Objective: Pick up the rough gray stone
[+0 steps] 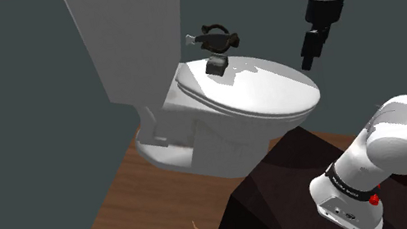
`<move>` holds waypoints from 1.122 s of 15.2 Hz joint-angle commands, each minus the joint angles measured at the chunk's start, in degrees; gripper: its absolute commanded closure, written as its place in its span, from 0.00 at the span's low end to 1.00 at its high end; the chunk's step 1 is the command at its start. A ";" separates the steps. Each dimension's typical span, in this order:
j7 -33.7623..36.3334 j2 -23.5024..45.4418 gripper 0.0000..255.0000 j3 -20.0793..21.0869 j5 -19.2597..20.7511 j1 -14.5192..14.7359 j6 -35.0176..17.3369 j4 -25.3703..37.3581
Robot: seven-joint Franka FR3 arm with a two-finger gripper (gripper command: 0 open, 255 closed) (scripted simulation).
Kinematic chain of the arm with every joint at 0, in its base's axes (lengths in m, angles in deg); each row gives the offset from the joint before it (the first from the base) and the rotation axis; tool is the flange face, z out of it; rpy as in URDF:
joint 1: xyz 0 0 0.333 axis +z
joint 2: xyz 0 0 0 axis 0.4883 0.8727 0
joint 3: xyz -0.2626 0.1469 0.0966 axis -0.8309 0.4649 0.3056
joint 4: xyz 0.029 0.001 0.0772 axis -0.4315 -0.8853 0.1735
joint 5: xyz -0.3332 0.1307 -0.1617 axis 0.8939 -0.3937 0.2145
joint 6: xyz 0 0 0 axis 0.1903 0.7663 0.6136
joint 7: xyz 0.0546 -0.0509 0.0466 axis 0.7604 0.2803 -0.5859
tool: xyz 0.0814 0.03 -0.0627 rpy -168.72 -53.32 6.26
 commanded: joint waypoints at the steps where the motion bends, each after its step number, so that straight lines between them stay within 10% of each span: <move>1: 0.00 0.00 0.00 0.00 0.00 0.00 0.00 0.00; 17: -10.50 33.93 0.00 -9.26 -2.95 -0.76 -19.62 16.87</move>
